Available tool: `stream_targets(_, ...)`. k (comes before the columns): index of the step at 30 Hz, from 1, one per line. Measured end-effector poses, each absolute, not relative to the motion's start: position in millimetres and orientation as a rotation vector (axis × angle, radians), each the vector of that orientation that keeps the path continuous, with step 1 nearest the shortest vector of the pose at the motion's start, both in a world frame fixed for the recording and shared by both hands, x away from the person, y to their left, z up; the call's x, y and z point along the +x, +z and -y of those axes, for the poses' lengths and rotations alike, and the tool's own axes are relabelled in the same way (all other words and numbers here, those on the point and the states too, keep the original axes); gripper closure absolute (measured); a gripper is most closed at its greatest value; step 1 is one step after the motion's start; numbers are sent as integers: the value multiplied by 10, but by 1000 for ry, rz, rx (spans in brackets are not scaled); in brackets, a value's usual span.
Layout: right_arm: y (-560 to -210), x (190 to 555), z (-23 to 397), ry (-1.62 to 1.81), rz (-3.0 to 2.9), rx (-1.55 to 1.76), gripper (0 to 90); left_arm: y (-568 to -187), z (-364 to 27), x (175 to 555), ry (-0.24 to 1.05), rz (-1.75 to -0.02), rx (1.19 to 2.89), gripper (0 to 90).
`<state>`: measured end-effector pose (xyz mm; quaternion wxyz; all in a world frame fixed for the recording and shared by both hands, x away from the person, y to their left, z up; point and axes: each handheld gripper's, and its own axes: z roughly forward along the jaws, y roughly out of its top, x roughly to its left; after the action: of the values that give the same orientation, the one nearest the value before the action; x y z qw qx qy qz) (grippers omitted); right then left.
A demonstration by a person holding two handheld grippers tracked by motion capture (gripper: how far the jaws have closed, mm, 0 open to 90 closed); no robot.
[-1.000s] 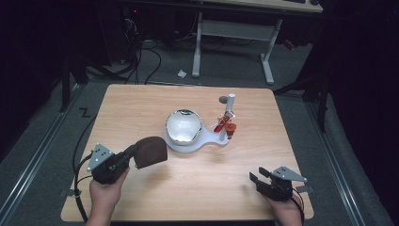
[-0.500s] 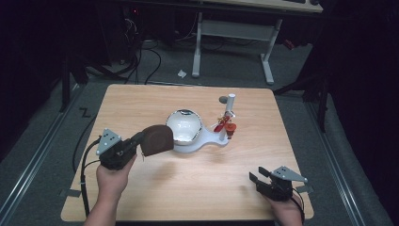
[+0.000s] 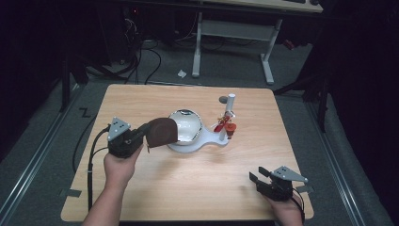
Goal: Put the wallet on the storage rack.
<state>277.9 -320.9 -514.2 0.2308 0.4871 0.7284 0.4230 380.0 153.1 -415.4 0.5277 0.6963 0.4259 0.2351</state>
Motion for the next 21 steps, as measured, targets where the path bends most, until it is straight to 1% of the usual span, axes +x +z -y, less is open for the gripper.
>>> stream_targets(9,-5143,2784,3221,1163,-2001,1341,503,-4092,-1440,3980,570,-1047,1686,874)
stream_targets(21,-5145,2787,3223,1166,-2005,1341,503,-4025,-1210,4248,614,-1088,1821,873)
